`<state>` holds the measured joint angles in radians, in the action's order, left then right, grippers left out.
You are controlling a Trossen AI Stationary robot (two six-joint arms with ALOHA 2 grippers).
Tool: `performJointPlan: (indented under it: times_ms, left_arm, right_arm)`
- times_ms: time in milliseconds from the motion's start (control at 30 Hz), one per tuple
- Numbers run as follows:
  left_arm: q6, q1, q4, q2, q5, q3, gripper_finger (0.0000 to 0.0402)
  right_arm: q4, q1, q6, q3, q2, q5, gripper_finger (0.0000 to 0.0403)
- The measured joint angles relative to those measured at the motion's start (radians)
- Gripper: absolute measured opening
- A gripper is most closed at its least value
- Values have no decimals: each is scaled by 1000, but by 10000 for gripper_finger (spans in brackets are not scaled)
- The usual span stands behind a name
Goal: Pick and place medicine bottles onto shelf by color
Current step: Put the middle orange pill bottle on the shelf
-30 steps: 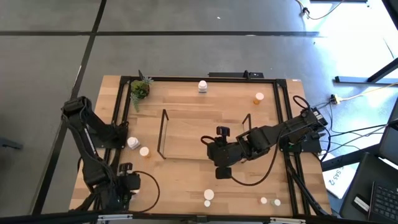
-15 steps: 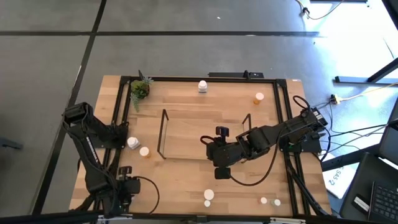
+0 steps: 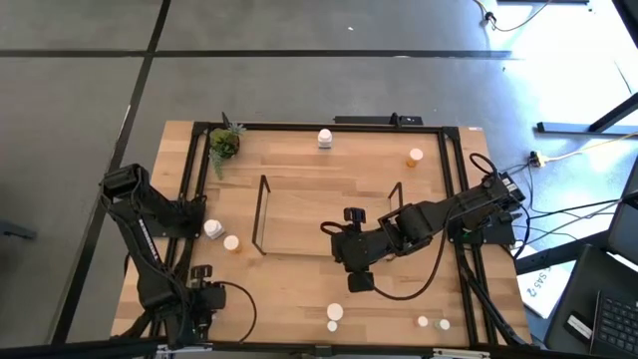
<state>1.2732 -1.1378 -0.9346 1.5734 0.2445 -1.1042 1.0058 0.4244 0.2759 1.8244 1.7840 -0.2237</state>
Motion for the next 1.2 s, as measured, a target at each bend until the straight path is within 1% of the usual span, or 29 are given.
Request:
performJointPlan:
  times_ms: [500,700,833,967,1133,1200]
  left_arm:
    - [10,1,0,0,1,0,158]
    - [87,27,-69,-6,7,0,157]
    - [55,51,-89,-48,9,0,158]
    - [29,78,-168,-104,17,0,157]
    - [30,111,-247,-193,108,0,158]
    - [26,130,-273,-234,126,0,158]
  right_arm:
    - [-5,0,8,0,0,0,181]
    - [-8,0,5,0,0,0,181]
    - [-8,0,4,0,0,0,181]
    - [-8,0,5,0,0,0,181]
    - [-10,0,4,0,0,-1,181]
    - [-10,0,4,0,0,-1,181]
